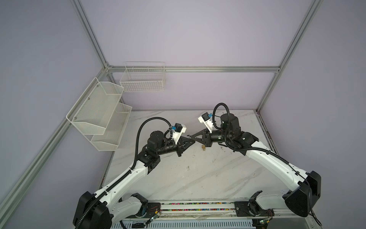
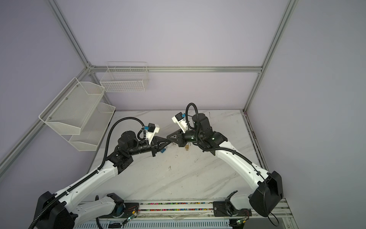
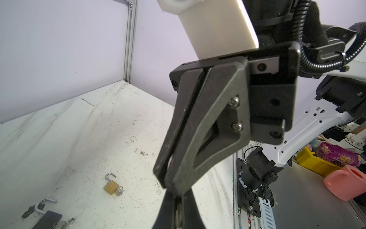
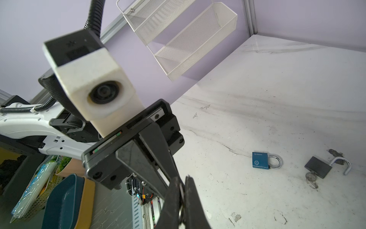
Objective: Unlock with the key
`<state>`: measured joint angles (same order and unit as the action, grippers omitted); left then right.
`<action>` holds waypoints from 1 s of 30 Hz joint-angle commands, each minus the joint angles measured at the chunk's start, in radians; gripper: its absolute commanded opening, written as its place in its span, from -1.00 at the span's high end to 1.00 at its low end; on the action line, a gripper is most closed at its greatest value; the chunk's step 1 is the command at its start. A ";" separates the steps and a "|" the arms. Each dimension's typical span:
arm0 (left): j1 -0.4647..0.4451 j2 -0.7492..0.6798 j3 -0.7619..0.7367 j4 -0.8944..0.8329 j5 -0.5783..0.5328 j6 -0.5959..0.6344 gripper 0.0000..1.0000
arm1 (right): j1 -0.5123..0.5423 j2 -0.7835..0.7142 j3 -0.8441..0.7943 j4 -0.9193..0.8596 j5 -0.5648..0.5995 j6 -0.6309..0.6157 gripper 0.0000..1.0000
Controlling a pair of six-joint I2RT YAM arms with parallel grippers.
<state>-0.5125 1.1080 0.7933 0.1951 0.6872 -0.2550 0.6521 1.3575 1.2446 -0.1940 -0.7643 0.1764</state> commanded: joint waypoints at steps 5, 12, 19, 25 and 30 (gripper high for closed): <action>0.031 -0.108 0.032 0.046 -0.064 -0.073 0.10 | -0.011 -0.076 -0.058 0.141 0.090 0.143 1.00; 0.031 -0.217 -0.067 0.092 -0.231 -0.329 -0.15 | -0.010 -0.127 -0.107 0.268 0.277 0.346 1.00; -0.056 -0.208 -0.161 0.335 -0.531 -0.740 -0.10 | -0.002 -0.151 -0.253 0.587 0.360 0.597 1.00; -0.159 -0.128 -0.145 0.436 -0.673 -0.799 0.03 | 0.038 -0.126 -0.271 0.665 0.407 0.662 1.00; -0.192 -0.067 -0.148 0.539 -0.726 -0.828 0.13 | 0.075 -0.127 -0.297 0.729 0.446 0.691 1.00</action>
<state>-0.6930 1.0271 0.6735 0.5976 0.0341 -1.0348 0.7082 1.2343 0.9619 0.4236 -0.3584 0.8124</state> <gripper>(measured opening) 0.440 0.073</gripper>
